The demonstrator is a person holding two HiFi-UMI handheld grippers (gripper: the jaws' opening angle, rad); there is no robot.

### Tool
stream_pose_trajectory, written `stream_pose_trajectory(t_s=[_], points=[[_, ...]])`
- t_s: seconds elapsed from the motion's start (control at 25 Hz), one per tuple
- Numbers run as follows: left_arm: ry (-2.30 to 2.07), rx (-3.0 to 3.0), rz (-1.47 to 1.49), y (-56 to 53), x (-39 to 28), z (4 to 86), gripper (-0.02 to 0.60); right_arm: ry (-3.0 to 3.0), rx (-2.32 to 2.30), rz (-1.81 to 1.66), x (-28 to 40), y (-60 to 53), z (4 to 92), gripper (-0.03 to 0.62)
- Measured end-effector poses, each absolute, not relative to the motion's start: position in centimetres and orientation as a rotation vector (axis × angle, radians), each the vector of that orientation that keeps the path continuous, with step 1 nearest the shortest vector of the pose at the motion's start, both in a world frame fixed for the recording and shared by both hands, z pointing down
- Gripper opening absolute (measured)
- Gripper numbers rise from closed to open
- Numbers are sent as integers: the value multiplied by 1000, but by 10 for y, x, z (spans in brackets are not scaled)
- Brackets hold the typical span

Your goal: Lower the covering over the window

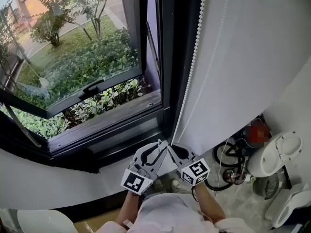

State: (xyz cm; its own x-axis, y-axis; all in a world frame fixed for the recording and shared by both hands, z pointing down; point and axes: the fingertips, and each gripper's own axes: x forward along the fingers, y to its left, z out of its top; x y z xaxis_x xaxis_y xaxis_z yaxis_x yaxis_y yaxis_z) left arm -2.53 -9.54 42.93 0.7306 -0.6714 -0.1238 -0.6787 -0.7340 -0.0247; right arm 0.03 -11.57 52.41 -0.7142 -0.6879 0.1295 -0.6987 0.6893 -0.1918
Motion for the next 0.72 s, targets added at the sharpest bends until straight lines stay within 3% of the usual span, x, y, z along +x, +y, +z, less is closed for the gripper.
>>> stream_pose_trajectory(t_s=[0.6, 0.72], points=[[1032, -2909, 106, -116, 7, 391, 89, -2831, 1167, 338, -9, -105, 520, -2], [1032, -2904, 114, -117, 7, 392, 29, -2826, 1158, 326, -12, -103, 520, -2]])
